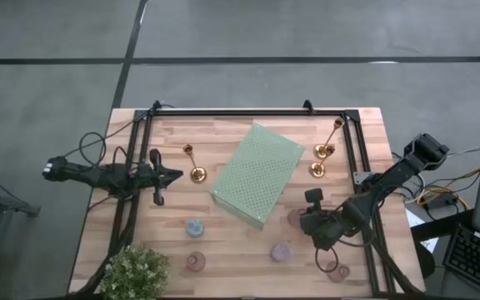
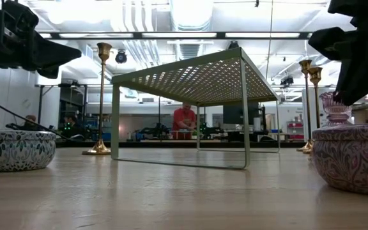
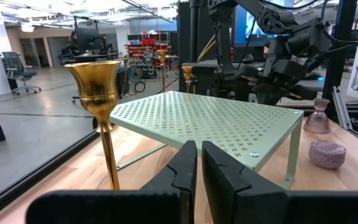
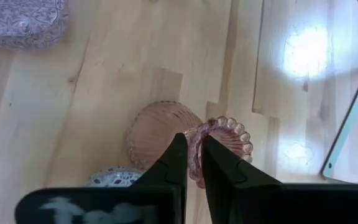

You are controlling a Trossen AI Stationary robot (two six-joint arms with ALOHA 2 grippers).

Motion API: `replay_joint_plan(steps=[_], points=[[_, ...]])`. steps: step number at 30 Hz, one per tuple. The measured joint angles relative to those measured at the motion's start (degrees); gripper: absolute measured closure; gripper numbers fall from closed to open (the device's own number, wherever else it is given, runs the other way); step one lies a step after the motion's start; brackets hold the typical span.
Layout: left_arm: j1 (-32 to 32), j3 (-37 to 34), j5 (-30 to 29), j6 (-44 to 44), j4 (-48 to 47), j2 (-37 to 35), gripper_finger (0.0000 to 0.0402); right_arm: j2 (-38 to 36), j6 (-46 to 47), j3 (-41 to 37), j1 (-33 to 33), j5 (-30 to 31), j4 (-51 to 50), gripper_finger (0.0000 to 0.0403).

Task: Pick & Place candle stick holders
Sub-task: Put the top purple glass candle holder on the shelf

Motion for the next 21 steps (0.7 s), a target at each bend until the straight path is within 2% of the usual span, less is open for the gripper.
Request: replay_joint_plan(steps=[8, 12, 21], points=[[0.01, 0.02, -0.01, 0.00, -0.02, 0.01, 0.0374, -0.19, -0.28, 8.84, 0.00, -0.72, -11.78, 0.0381], [-0.01, 0.01, 0.01, 0.00, 0.00, 0.01, 0.0374, -0.32, -3.61, 13.30, 0.00, -0.43, -13.86, 0.0381], [0.00, 0.00, -0.01, 0.00, 0.00, -0.01, 0.0374, -0.30, -4.88, 24.25, 0.00, -0.31, -23.96, 0.0381]])
